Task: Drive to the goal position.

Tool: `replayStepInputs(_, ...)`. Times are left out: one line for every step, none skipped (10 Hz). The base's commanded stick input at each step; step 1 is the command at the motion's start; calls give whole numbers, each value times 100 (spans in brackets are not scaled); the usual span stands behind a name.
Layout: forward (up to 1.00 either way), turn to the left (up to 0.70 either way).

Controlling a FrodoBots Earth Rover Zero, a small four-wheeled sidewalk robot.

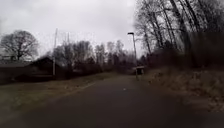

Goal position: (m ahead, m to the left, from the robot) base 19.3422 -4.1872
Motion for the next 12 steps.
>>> replayStepInputs(100, 0)
replayStepInputs(100, 0)
replayStepInputs(100, 0)
replayStepInputs(100, 0)
replayStepInputs(100, 0)
replayStepInputs(100, 0)
replayStepInputs(100, 0)
replayStepInputs(100, 7)
replayStepInputs(100, 26)
replayStepInputs(100, 40)
replayStepInputs(100, 40)
replayStepInputs(100, 40)
